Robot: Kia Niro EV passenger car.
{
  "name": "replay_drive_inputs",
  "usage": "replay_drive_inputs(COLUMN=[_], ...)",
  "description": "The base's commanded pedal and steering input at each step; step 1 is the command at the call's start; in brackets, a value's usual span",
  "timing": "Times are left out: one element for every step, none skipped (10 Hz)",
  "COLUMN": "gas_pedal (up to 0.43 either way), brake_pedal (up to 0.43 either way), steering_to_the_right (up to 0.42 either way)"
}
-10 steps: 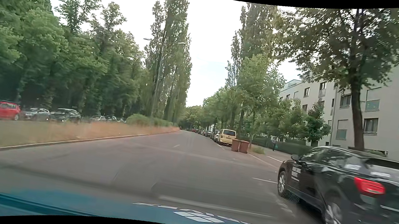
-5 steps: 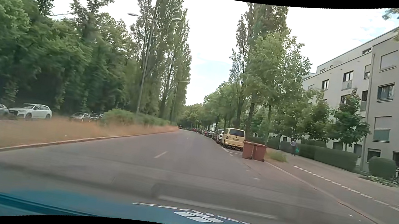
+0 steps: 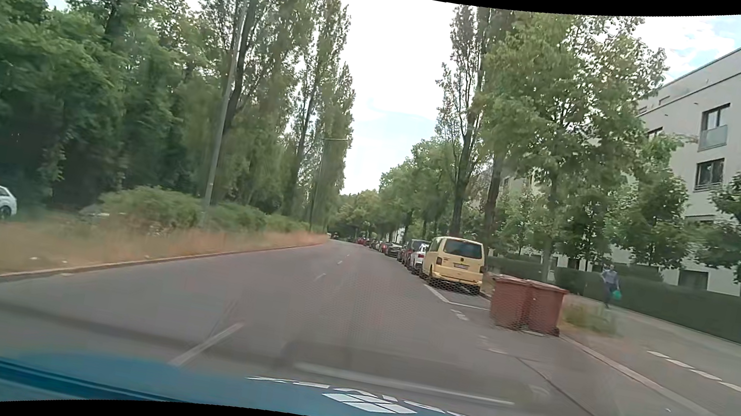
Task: Follow the waypoints while adhering to traffic rules and regulations
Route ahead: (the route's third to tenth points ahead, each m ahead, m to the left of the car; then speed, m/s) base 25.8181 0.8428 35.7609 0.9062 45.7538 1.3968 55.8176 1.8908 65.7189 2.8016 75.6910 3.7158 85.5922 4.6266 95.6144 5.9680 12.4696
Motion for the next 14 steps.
replay_drive_inputs(gas_pedal=[0.177, 0.177, 0.177, 0.177, 0.177, 0.177, 0.177, 0.177, 0.189, 0.189, 0.189, 0.189, 0.189, 0.189], brake_pedal=[0.000, 0.000, 0.000, 0.000, 0.000, 0.000, 0.000, 0.000, 0.000, 0.000, 0.000, 0.000, 0.000, 0.000], steering_to_the_right=[-0.005, -0.003, -0.003, -0.004, -0.008, -0.009, -0.009, -0.009, -0.009, -0.009, -0.009, -0.010, -0.010, -0.010])
